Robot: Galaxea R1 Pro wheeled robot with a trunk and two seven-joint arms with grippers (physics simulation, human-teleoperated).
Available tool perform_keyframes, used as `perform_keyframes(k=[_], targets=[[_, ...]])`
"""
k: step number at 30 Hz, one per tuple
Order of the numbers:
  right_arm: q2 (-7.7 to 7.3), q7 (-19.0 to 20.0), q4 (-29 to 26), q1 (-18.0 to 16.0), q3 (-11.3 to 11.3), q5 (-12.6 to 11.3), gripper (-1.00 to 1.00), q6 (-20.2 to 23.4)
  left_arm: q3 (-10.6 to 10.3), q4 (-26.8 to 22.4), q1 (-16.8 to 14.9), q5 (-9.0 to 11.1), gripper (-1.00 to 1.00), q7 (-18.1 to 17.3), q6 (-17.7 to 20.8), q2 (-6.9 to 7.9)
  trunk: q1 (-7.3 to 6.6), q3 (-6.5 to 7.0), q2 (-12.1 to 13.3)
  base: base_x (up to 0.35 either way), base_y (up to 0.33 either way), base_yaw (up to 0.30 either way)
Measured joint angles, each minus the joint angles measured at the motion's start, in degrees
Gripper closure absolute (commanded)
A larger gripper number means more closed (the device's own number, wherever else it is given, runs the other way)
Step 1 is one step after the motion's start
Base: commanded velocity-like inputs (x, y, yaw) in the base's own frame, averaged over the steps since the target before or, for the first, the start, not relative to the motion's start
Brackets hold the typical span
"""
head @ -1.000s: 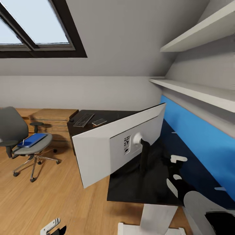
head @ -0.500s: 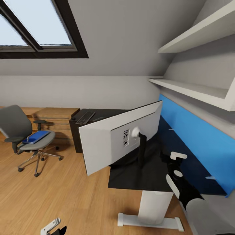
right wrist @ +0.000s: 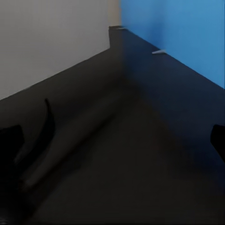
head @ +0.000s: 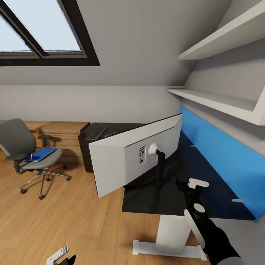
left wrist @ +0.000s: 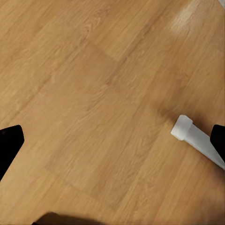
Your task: In the bedroom, organize the workspace by keeping the computer under the desk, ensuring the monitor is on the desk, placing the keyboard on the desk next to the monitor, placing the mouse on the desk next to the keyboard, moving the folder from the swivel chair onto the desk next to the mouse, stacking the notebook on top of the folder with the pen on top of the notebook, and positioning the swivel chair next to the desk.
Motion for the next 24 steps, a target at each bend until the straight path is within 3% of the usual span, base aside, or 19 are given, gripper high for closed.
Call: perform_keyframes(k=[10,16,24], targets=[[3.6,-0.2,-0.8,0.4,3.1,0.2,-1.0,-0.1,-0.1,0.0,0.0,0.0,-1.0,0.0,0.0,-0.21,0.03,0.0,0.0,-0.173,0.0,0.0],[3.8,-0.2,-0.8,0.4,3.7,0.2,-1.0,-0.1,-0.1,0.0,0.0,0.0,-1.0,0.0,0.0,-0.29,0.03,0.0,0.0,-0.285,0.0,0.0],[3.79,-0.1,-0.8,0.4,3.7,0.2,-1.0,-0.2,-0.1,0.0,0.0,0.0,-1.0,0.0,0.0,-0.27,0.0,0.0,0.0,-0.073,0.0,0.0]])
